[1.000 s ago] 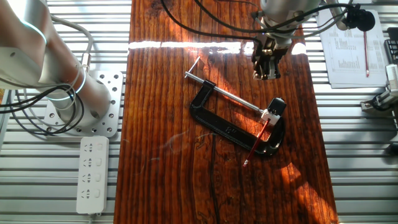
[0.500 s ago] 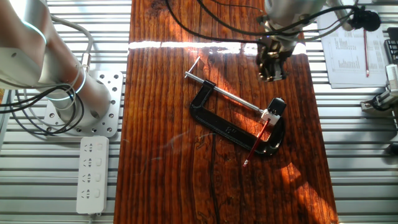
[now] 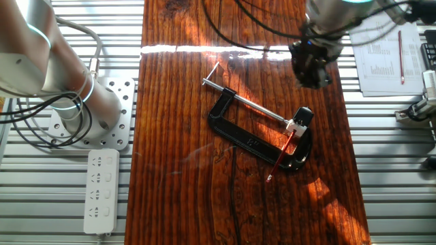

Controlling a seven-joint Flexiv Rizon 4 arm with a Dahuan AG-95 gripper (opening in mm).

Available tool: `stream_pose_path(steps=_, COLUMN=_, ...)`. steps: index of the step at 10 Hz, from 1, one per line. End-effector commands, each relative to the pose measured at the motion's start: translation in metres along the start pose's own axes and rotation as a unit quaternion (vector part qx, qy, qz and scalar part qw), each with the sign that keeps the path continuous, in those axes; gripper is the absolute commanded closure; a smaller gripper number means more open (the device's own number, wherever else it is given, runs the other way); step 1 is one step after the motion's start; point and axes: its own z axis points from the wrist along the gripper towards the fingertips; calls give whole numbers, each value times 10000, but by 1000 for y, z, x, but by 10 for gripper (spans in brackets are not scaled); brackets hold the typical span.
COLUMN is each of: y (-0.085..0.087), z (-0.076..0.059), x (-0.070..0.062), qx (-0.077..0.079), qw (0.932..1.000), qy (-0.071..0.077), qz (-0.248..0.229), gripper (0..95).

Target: Sharpen the pencil with a pencil sharpener

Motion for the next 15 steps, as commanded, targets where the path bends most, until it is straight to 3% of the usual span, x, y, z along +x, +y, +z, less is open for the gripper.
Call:
stream_pose_path(steps=1, y=-7, z=11, x=-34, qx=-82, qw=9968, qy=1, qz=-792, gripper=950)
stream_pose_path(steps=3, y=-5, z=7, x=-53, qx=-50, qw=9952, qy=21, qz=-981, gripper=950)
stream_pose_path(steps=5, y=-5, z=6, x=-63, qx=-19, qw=9947, qy=103, qz=-1023, gripper=950)
stream_pose_path(steps=8, y=-8, z=16, x=-63, qx=-21, qw=9929, qy=210, qz=-1174, gripper=950)
stream_pose_path(steps=10, y=-8, z=17, x=-64, qx=-28, qw=9869, qy=247, qz=-1593, gripper=950)
stream_pose_path(steps=15, y=-8, z=18, x=-64, qx=-63, qw=9857, qy=269, qz=-1664, gripper=950)
